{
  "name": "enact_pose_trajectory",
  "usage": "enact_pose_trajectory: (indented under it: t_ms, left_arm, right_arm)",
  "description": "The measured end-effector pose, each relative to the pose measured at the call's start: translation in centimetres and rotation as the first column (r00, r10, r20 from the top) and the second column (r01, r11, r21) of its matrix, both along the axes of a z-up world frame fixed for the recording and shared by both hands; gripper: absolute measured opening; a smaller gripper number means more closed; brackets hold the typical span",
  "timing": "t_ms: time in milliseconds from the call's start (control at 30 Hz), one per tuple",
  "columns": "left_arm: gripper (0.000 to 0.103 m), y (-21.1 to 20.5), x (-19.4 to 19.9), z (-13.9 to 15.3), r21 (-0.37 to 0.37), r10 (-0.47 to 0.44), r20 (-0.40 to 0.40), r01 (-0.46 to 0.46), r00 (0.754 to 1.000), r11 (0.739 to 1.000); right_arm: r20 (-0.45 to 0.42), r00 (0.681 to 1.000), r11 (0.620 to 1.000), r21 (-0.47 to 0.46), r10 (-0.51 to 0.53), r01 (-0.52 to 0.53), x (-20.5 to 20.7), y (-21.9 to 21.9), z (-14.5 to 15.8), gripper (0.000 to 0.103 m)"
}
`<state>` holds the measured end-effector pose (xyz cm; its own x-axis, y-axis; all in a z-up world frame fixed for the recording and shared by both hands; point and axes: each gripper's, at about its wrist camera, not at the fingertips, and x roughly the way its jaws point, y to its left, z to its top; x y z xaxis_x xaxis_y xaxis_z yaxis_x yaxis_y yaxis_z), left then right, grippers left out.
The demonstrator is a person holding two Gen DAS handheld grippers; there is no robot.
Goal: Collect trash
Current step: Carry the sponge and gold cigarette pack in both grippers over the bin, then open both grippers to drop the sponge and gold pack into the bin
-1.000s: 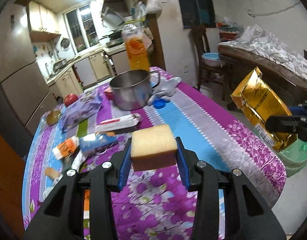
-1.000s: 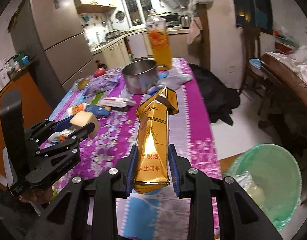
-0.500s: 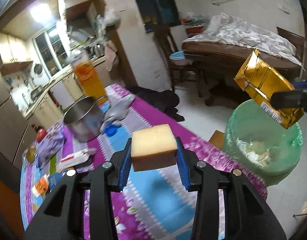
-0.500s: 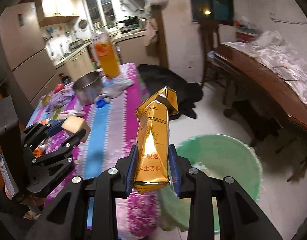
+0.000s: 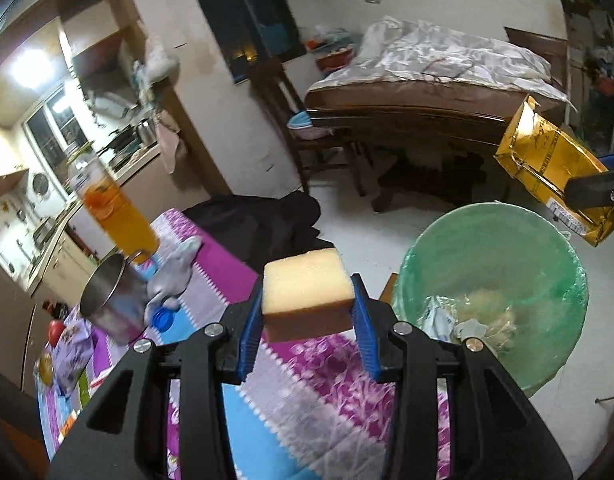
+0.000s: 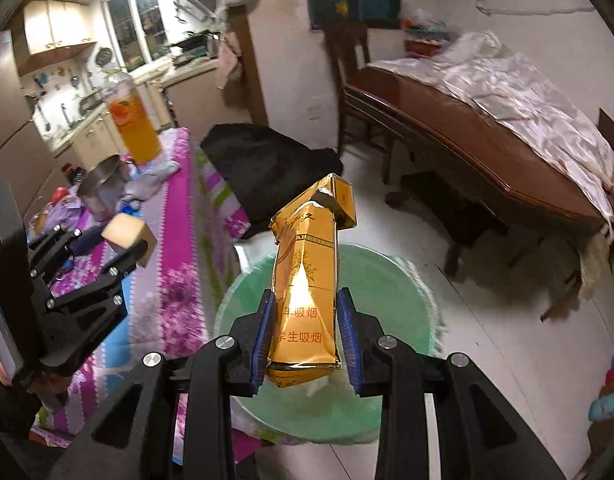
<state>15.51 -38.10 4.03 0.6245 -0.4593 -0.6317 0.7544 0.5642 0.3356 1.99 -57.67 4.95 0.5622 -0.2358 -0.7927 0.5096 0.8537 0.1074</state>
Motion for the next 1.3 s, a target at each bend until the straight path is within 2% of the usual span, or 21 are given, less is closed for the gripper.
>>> enact_pose_trajectory:
  t_ms: [167, 367, 600, 733, 900, 1300]
  left_arm:
    - [0.039, -2.6, -0.2, -0.5, 0.03, -0.06, -0.017, 0.06, 0.998, 0.998]
    - [0.039, -5.8, -0.6, -2.1, 0.11, -0.176, -0.114, 0.188, 0.978, 0.976]
    - [0.039, -8.4, -1.5, -5.1, 0.188, -0.297, -0.292, 0.359, 0.909, 0.914]
    - [0.039, -8.8, -1.7, -6.6, 0.207, -0.296, -0.333, 0.376, 0.895, 0.903]
    - [0.039, -8.9, -2.0, -7.9, 0.225, -0.287, -0.342, 0.375, 0.895, 0.899]
    - [0.039, -9.6, -2.3, -8.2, 0.233, -0.279, -0.342, 0.369, 0.897, 0.9]
  right_arm:
    - [-0.069, 0.997, 0.999, -0.005, -0.035, 0.035, -0.8, -1.4, -0.9, 0.032]
    - [-0.149, 0.987, 0.998, 0.002, -0.064, 0.065, -1.6, -3.0, -2.1, 0.033]
    - [-0.278, 0.96, 0.999, 0.011, -0.032, 0.037, -0.1, -2.2, -5.0, 0.033]
    - [-0.312, 0.95, 1.0, 0.022, -0.015, 0.023, 0.3, -1.5, -6.6, 0.033]
    - [-0.332, 0.943, 0.999, 0.027, -0.016, 0.026, 0.2, -1.4, -7.9, 0.033]
    - [-0.338, 0.941, 0.998, 0.058, 0.003, 0.018, 0.4, -2.1, -8.9, 0.033]
